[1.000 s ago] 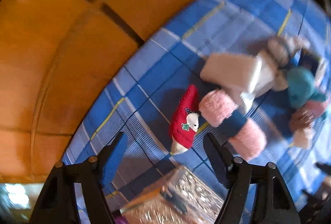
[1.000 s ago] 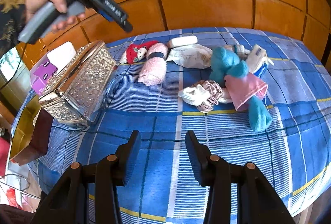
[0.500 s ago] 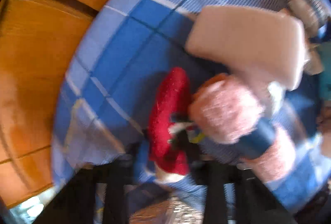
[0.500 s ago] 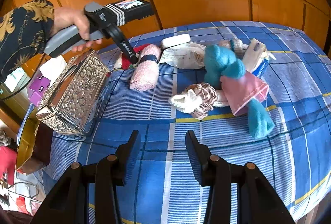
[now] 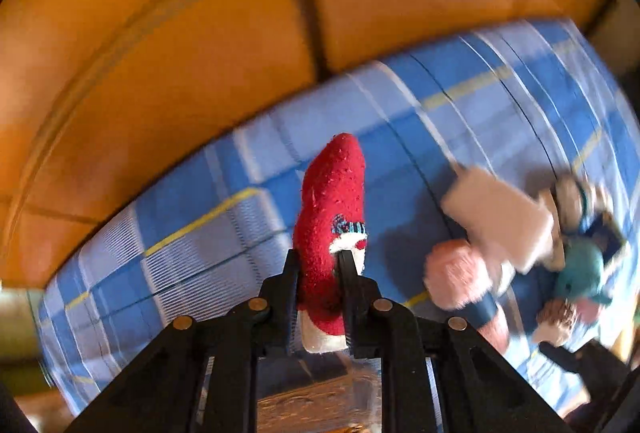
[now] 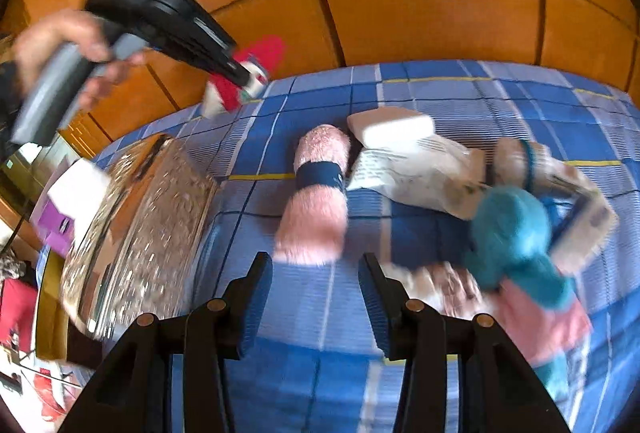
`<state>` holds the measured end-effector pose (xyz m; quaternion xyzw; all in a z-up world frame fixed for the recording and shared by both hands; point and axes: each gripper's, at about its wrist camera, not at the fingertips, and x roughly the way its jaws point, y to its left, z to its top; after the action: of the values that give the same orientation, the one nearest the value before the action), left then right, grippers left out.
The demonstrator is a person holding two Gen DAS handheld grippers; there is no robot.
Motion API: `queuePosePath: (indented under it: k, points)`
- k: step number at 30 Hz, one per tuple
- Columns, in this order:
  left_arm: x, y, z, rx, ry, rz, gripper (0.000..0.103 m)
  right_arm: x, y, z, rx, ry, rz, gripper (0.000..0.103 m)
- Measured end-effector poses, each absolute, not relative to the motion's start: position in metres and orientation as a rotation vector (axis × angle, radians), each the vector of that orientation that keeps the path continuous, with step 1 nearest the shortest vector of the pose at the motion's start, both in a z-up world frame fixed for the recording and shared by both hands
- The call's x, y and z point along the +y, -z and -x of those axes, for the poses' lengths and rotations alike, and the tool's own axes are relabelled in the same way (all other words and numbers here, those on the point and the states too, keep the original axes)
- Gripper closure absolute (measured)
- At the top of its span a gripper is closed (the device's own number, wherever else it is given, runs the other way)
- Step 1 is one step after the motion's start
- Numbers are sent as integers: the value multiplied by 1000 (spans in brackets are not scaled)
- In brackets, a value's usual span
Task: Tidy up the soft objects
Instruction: 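Carry the red sock into the tray while the right tool grasps the pink roll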
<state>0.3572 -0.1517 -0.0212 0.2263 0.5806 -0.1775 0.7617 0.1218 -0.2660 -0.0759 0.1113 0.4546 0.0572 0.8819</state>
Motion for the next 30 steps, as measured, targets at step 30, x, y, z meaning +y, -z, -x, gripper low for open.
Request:
queuePosePath:
  k: [30]
  points:
    - [228,-11,-231,1087,-73,129,85,-238,120,-196,1088,-60,-122,67]
